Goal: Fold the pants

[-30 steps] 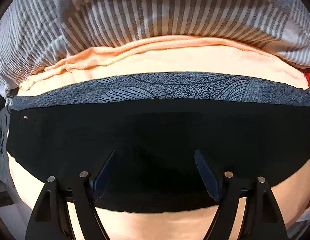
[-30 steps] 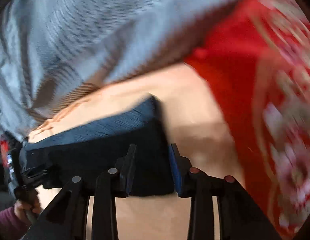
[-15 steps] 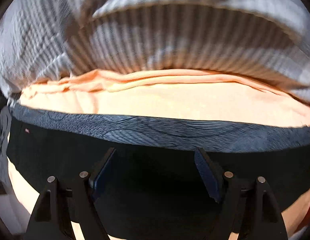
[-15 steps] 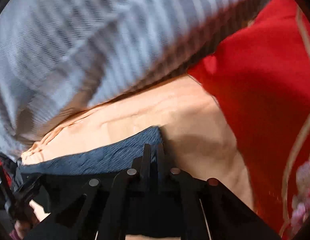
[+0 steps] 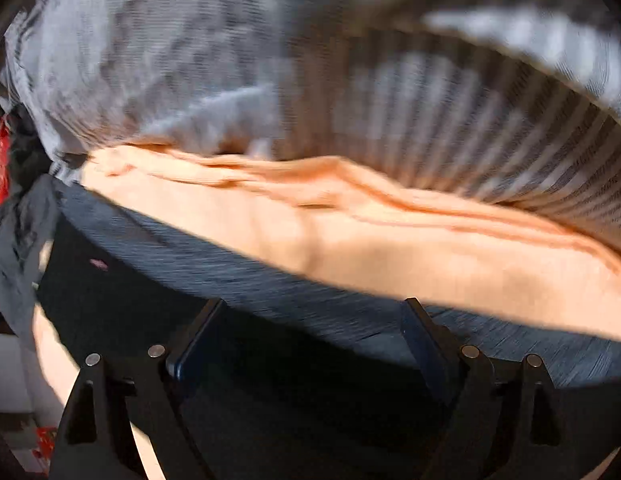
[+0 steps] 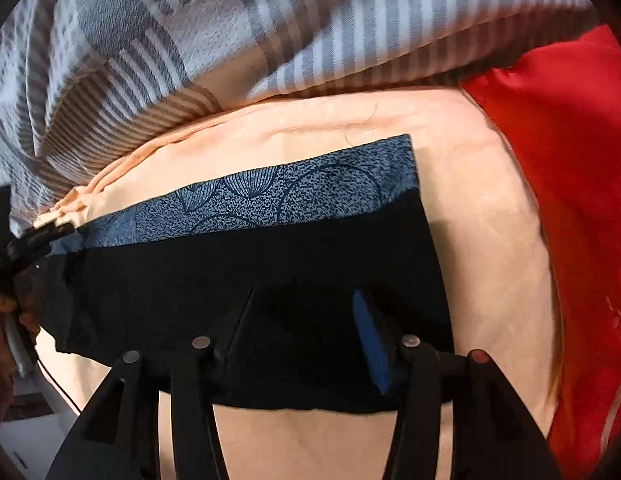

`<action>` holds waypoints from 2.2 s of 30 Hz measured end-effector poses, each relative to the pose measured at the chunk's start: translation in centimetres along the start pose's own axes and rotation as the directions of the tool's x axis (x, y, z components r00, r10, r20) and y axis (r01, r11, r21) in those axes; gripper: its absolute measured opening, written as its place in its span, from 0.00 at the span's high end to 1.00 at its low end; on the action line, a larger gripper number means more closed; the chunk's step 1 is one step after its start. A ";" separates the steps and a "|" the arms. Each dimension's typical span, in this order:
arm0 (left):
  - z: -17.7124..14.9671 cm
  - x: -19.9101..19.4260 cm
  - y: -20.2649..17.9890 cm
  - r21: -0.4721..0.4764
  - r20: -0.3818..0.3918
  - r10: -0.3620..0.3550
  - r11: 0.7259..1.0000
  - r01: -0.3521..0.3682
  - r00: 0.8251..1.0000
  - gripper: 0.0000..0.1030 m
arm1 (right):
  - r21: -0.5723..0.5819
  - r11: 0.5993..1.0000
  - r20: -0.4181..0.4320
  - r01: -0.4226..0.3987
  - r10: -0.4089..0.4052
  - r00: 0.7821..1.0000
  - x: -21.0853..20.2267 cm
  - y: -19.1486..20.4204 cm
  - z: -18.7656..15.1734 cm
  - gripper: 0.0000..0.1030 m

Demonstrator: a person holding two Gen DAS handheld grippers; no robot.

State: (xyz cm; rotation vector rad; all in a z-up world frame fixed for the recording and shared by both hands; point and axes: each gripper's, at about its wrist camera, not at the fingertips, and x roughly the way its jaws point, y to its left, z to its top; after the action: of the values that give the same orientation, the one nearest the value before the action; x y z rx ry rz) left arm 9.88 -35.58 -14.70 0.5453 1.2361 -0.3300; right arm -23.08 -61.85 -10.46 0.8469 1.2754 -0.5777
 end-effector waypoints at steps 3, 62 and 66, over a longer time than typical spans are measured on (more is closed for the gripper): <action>-1.0 -0.2 4.0 0.026 0.008 0.040 0.999 -0.040 0.999 0.14 | 0.036 0.999 0.018 -0.008 0.007 1.000 -1.4 0.6 -0.5 0.48; -8.7 1.9 19.0 0.291 0.036 -0.175 0.944 0.157 0.984 0.03 | 0.147 0.931 -0.060 -0.334 0.345 0.937 8.2 32.0 -12.7 0.88; -11.1 2.6 14.7 0.366 -0.016 -0.176 0.915 0.169 0.984 0.03 | 0.125 0.957 0.005 -0.262 0.263 0.965 7.3 30.6 -9.5 0.57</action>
State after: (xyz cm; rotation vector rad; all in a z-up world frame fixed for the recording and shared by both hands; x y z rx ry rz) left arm 9.46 -17.14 -16.54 0.7520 1.2143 -0.7241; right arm -3.03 -35.81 -11.39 1.1057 1.1224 -0.4425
